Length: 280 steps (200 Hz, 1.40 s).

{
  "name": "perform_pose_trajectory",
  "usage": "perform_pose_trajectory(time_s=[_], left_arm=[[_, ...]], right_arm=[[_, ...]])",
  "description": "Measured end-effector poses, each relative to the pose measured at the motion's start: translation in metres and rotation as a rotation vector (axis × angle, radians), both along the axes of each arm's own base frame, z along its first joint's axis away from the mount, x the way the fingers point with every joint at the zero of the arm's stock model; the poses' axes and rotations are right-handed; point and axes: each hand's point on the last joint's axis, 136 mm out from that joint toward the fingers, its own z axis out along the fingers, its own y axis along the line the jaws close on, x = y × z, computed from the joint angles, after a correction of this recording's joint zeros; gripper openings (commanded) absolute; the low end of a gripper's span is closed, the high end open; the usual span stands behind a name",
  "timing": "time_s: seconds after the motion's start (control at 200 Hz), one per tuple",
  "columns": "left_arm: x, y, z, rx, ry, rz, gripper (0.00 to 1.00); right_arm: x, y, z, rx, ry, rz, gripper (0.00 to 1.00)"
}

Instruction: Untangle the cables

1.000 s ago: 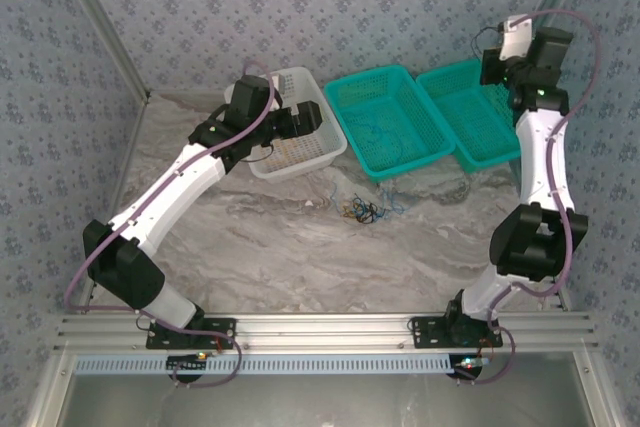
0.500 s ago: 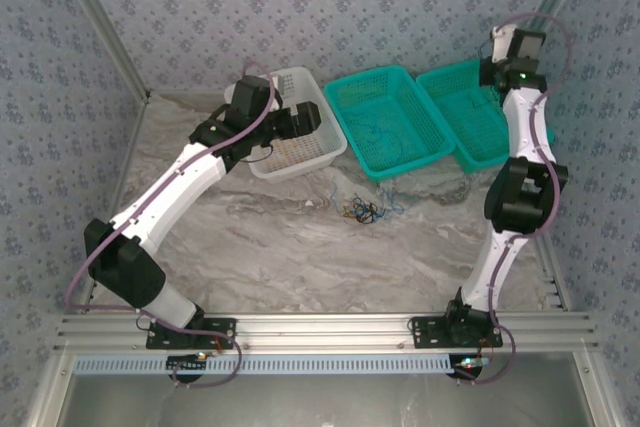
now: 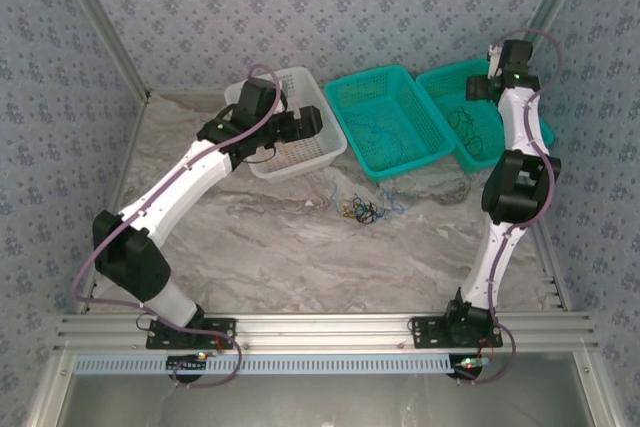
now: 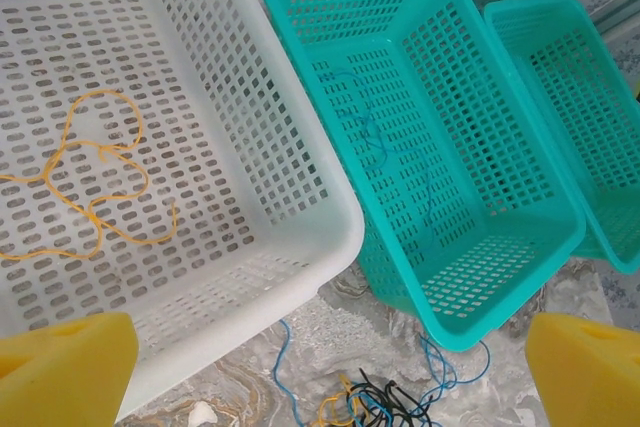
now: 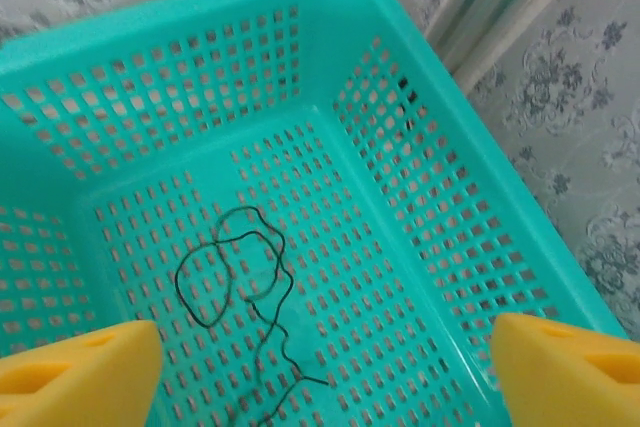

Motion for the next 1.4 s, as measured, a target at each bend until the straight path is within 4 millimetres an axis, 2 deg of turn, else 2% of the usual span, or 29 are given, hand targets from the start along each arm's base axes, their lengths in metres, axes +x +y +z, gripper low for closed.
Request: perform_pose_trajectory(time_s=[0.165,0.275,0.485,0.785,1.059,1.199,1.399], left_arm=[[0.001,-0.001,-0.004,0.002,0.009,-0.003,0.99],[0.001,-0.002,-0.007,0.001,0.02,-0.001,1.0],[0.004,-0.008,-0.019,-0.007,0.053,-0.009,1.0],[0.009,-0.02,-0.034,-0.01,0.093,-0.023,1.0],[0.005,-0.035,-0.038,0.008,0.091,-0.043,0.99],[-0.002,-0.045,-0.039,0.026,0.08,-0.056,1.0],[-0.014,-0.067,-0.038,0.043,0.063,-0.091,1.0]], right_arm=[[-0.025,0.005,-0.02,0.071,0.062,-0.067,1.0],[-0.045,0.009,-0.021,0.102,0.075,-0.105,1.0],[-0.085,0.027,0.0,0.207,-0.01,-0.172,1.0],[-0.133,0.082,0.023,0.331,-0.118,-0.124,1.0],[-0.178,0.112,0.048,0.37,-0.178,-0.073,1.0],[-0.202,0.142,0.036,0.427,-0.158,-0.028,1.0],[-0.227,0.197,-0.001,0.46,-0.056,0.047,0.99]])
